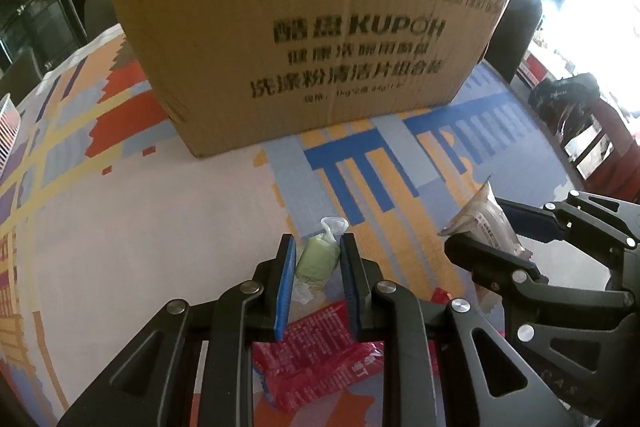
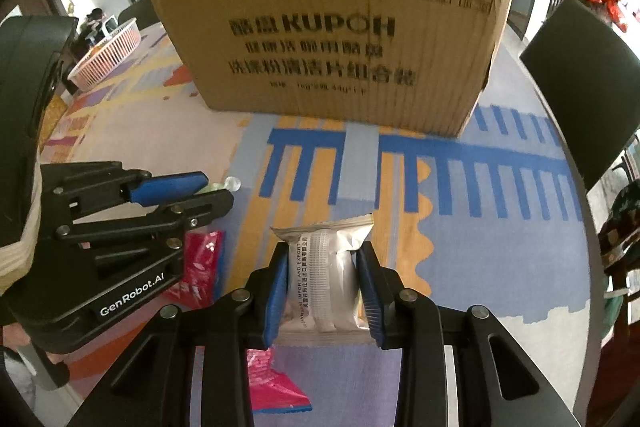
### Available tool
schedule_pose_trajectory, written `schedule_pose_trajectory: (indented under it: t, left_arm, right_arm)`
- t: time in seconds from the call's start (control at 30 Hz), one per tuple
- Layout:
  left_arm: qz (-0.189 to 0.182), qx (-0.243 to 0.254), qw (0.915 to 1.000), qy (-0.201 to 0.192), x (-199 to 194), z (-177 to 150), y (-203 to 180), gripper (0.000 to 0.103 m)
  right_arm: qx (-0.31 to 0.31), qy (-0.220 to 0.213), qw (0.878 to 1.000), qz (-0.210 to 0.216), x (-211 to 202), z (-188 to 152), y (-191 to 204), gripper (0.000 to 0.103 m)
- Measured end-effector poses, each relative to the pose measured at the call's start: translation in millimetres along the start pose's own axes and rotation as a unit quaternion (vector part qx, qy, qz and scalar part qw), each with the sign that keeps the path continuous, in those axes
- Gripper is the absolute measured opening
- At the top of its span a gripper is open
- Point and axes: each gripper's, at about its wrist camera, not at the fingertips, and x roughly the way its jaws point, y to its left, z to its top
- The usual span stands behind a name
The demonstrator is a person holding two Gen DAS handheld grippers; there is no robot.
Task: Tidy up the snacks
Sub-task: 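Carry pale green candy and white packet into the box and open both tools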
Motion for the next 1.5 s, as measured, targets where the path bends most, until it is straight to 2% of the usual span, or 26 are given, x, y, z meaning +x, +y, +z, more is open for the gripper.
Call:
schedule_pose_trajectory:
  t: [0.37, 0.77, 1.23, 1.5]
  left_arm:
    - [0.006, -0.014, 0.9978, -0.064, -59, 5, 4, 0.023]
    - [0.003, -0.021, 0.9898, -0.141, -118, 24, 1, 0.023]
    - [0.011, -0.023, 0.9789, -0.203, -161, 51, 3, 0.023]
    - [0.017, -0.023, 0.9753, -0.219, -168, 71, 6, 0.023]
  right_arm:
    - [-0.002, -0.049, 0.999, 0.003, -36, 18, 5, 0.035]
    - [-0.007, -0.114, 0.993, 0.012, -86, 35, 4, 0.035]
    - [-0.012, -0.185, 0.983, 0.006, -131, 71, 0, 0.035]
    - [-0.018, -0.209, 0.978, 0.002, -146, 91, 2, 0.035]
